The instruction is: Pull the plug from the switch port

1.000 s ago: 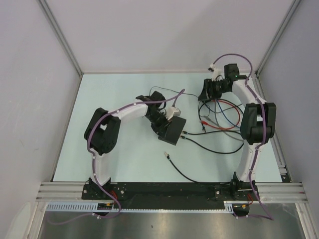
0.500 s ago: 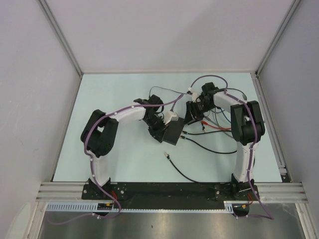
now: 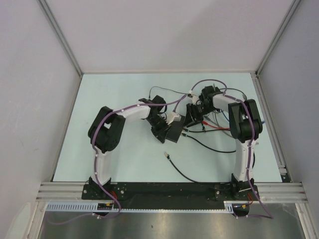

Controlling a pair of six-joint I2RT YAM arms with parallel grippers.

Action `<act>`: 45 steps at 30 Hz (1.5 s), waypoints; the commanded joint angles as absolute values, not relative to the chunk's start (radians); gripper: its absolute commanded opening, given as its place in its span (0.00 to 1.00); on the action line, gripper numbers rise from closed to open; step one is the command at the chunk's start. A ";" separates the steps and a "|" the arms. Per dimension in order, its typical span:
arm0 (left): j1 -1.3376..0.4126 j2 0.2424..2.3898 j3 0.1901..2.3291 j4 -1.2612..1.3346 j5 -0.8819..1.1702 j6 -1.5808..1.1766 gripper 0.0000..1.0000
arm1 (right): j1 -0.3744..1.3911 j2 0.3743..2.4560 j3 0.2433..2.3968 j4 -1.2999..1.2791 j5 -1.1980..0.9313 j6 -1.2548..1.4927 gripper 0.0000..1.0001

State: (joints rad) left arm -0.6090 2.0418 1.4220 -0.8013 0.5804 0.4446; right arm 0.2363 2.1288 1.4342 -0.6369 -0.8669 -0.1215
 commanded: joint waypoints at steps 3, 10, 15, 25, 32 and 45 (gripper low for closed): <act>-0.612 1.901 1.428 -0.816 0.630 0.460 0.22 | 0.248 2.189 1.468 -0.466 -0.917 -0.014 0.51; -0.607 1.931 1.508 -0.808 0.608 0.434 0.22 | 0.244 2.192 1.509 -0.566 -0.913 -0.075 0.52; -0.606 2.006 1.535 -0.790 0.589 0.402 0.22 | 0.222 2.180 1.503 -0.623 -0.913 -0.133 0.52; -0.603 2.117 1.566 -0.772 0.451 0.351 0.19 | 0.222 2.209 1.486 -0.710 -0.939 -0.213 0.44; -0.603 2.111 1.528 -0.759 0.463 0.351 0.19 | 0.229 2.232 1.485 -0.700 -0.934 -0.206 0.38; -0.604 2.106 1.523 -0.758 0.454 0.356 0.19 | 0.229 2.264 1.485 -0.718 -0.933 -0.232 0.28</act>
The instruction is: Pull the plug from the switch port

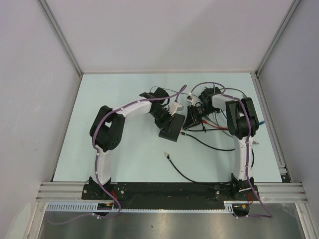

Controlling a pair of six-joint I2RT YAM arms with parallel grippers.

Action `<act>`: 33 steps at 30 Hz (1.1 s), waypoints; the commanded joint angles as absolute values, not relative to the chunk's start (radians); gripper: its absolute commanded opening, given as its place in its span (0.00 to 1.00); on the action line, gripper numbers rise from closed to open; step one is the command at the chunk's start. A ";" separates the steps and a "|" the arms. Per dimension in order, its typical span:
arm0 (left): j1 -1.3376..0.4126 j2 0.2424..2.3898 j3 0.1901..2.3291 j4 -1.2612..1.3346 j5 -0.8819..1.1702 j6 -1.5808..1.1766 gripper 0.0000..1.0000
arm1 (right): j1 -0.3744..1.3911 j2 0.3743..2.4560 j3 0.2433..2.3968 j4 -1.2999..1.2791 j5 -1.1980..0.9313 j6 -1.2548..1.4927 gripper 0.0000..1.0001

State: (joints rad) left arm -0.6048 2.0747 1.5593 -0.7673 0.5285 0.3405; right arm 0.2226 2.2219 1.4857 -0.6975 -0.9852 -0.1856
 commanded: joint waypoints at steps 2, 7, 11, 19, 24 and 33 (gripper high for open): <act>-0.604 2.108 1.523 -0.758 0.453 0.356 0.19 | 0.230 2.272 1.483 -0.724 -0.928 -0.238 0.20; -0.607 2.109 1.525 -0.755 0.451 0.356 0.19 | 0.232 2.290 1.485 -0.738 -0.905 -0.252 0.06; -0.607 2.111 1.526 -0.755 0.453 0.356 0.19 | 0.227 2.301 1.494 -0.747 -0.919 -0.252 0.00; -0.609 2.114 1.526 -0.755 0.454 0.356 0.19 | 0.192 2.324 1.580 -0.805 -0.925 -0.270 0.00; -0.612 2.114 1.526 -0.755 0.454 0.359 0.19 | 0.198 2.327 1.560 -0.853 -0.907 -0.313 0.00; -0.614 2.114 1.525 -0.755 0.451 0.362 0.19 | 0.176 2.365 1.653 -0.920 -0.885 -0.339 0.00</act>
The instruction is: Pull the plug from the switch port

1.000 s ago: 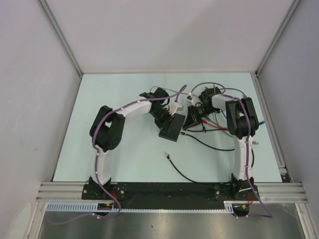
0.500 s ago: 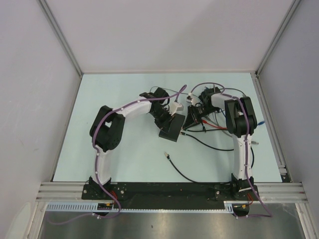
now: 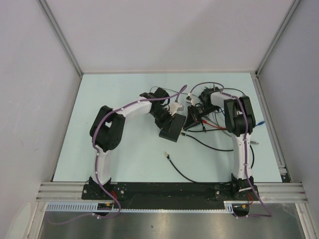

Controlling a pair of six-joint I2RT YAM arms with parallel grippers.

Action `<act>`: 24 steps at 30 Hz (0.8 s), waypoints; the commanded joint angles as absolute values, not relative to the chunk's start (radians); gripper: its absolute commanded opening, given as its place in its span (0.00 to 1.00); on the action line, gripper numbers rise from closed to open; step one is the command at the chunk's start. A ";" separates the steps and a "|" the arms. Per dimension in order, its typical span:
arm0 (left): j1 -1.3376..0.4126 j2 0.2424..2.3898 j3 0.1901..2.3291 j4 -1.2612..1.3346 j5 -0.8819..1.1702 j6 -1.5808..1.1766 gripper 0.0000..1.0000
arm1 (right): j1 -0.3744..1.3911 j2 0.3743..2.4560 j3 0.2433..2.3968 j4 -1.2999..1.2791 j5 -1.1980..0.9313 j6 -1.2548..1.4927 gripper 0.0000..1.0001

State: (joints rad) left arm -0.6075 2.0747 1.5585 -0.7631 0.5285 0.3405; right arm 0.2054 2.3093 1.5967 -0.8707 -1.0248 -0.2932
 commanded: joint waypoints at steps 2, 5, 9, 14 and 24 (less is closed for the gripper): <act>-0.614 2.114 1.526 -0.755 0.449 0.362 0.19 | 0.170 2.379 1.693 -0.931 -0.890 -0.333 0.00; -0.615 2.114 1.525 -0.756 0.446 0.362 0.19 | 0.170 2.404 1.718 -0.968 -0.887 -0.347 0.00; -0.615 2.111 1.520 -0.756 0.446 0.364 0.19 | 0.173 2.396 1.663 -0.983 -0.888 -0.376 0.00; -0.614 2.115 1.523 -0.755 0.445 0.364 0.19 | 0.173 2.309 1.516 -0.800 -0.853 -0.258 0.00; -0.620 2.123 1.534 -0.759 0.443 0.364 0.19 | 0.169 2.401 1.709 -0.998 -0.686 -0.259 0.00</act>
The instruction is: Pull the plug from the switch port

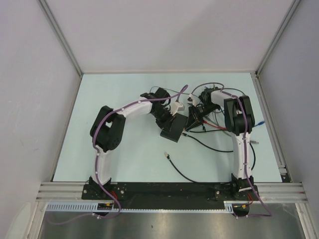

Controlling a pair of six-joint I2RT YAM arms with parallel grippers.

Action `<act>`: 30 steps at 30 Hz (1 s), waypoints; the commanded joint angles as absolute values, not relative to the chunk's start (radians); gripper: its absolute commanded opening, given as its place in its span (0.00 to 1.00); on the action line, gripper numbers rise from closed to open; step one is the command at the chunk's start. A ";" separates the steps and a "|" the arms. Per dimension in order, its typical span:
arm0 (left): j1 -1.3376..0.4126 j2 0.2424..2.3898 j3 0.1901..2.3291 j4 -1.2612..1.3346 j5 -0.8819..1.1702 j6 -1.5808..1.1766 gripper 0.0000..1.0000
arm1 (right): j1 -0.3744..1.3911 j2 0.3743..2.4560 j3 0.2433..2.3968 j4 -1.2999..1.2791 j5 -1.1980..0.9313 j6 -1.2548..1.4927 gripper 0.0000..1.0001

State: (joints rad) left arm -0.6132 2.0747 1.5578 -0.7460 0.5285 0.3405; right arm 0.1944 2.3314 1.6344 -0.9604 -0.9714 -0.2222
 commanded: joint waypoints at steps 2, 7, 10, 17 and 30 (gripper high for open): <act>-0.620 2.122 1.532 -0.761 0.442 0.365 0.19 | 0.166 2.413 1.747 -1.025 -0.661 -0.252 0.00; -0.623 2.120 1.528 -0.761 0.439 0.367 0.19 | 0.172 2.386 1.706 -1.000 -0.672 -0.222 0.00; -0.623 2.120 1.528 -0.761 0.440 0.367 0.19 | 0.184 2.344 1.628 -0.953 -0.663 -0.271 0.00; -0.621 2.123 1.529 -0.761 0.440 0.367 0.19 | 0.192 2.335 1.592 -0.950 -0.655 -0.259 0.00; -0.623 2.118 1.526 -0.761 0.443 0.368 0.19 | 0.152 2.379 1.583 -0.911 -0.793 -0.212 0.53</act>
State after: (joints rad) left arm -0.6197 2.0747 1.5578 -0.7303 0.5255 0.3408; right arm 0.1772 2.3096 1.6234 -0.9928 -0.9638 -0.1780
